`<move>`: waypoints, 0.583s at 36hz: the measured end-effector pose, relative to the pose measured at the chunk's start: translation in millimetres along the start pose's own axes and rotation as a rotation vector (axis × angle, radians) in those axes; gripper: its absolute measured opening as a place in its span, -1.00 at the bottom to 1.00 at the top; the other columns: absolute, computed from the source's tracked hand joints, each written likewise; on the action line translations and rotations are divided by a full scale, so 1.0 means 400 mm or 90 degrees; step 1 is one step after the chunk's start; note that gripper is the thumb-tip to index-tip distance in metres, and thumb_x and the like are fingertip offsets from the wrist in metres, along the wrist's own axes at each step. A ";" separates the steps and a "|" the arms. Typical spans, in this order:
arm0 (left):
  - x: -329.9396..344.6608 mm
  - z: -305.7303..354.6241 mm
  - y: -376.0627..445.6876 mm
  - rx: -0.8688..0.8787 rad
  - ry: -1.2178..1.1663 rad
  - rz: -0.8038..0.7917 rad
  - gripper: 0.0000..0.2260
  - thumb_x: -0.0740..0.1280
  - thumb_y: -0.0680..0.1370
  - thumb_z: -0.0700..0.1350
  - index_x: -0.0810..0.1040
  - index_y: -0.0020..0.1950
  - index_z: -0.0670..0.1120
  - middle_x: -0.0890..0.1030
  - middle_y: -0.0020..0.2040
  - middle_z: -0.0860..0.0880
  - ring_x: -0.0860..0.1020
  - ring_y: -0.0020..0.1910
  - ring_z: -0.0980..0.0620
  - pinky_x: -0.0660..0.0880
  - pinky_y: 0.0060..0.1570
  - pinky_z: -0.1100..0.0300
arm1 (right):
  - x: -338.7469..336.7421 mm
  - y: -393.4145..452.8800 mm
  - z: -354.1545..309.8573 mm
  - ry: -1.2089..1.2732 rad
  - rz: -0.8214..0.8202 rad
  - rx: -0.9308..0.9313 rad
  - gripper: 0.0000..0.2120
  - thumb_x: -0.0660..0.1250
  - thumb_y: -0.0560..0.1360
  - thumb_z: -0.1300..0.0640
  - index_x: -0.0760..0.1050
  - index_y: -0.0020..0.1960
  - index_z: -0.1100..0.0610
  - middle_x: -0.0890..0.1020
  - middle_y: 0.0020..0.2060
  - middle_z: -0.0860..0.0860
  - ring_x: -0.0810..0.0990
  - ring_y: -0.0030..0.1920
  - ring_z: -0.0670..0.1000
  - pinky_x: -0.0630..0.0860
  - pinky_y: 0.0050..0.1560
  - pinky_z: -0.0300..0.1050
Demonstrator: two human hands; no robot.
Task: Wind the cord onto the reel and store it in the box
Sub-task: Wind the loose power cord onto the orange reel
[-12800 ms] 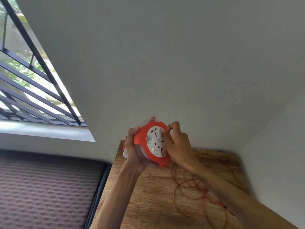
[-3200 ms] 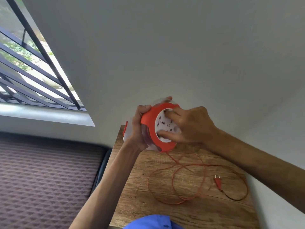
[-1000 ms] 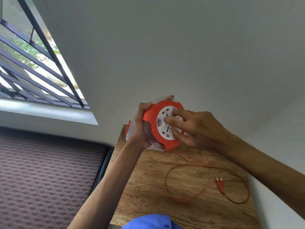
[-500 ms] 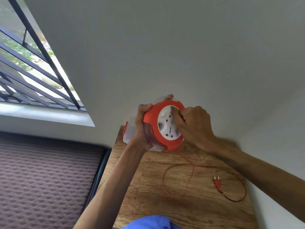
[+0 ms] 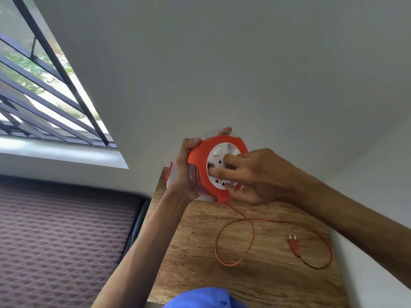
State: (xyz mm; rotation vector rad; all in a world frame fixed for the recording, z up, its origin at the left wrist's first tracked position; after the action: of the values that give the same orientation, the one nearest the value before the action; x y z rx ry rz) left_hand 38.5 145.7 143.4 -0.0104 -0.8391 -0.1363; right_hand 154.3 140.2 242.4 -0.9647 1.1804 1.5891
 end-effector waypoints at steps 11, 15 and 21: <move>0.026 -0.005 -0.010 0.046 0.042 0.069 -0.19 0.21 0.58 0.19 0.29 0.72 -0.26 0.51 0.45 -0.32 0.55 0.35 -0.28 0.51 0.31 -0.15 | -0.013 -0.001 0.049 -0.095 0.137 0.192 -0.48 0.39 0.58 -0.28 0.72 -0.08 0.20 0.67 -0.40 0.04 0.56 -0.54 0.09 0.38 -0.46 -0.21; 0.047 0.029 0.006 0.093 0.058 0.062 -0.17 0.35 0.51 0.26 0.37 0.66 -0.19 0.47 0.47 -0.32 0.53 0.33 -0.30 0.52 0.29 -0.16 | 0.053 -0.035 0.134 0.128 0.154 0.609 -0.39 0.25 0.69 -0.24 0.65 -0.31 0.18 0.55 -0.53 -0.03 0.51 -0.52 -0.03 0.35 -0.38 -0.19; 0.016 0.033 -0.005 0.072 0.047 0.061 -0.10 0.36 0.56 0.29 0.27 0.74 -0.24 0.54 0.46 -0.29 0.57 0.35 -0.26 0.54 0.29 -0.13 | -0.007 -0.011 0.076 0.045 0.239 0.364 -0.76 0.40 0.66 -0.05 0.70 0.10 0.11 0.77 -0.13 0.01 0.64 -0.39 0.01 0.44 -0.34 -0.30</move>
State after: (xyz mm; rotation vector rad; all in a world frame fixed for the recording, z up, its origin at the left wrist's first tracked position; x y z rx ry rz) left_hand 32.8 143.9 156.8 0.0608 -0.7705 0.0014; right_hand 157.3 169.7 250.8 -0.4424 1.8155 1.3702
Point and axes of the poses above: each hand's wrist, its own y-axis towards the middle knuckle, its own x-axis out of the palm, z = x × y, the point moved 7 cm from there along y, towards the middle knuckle
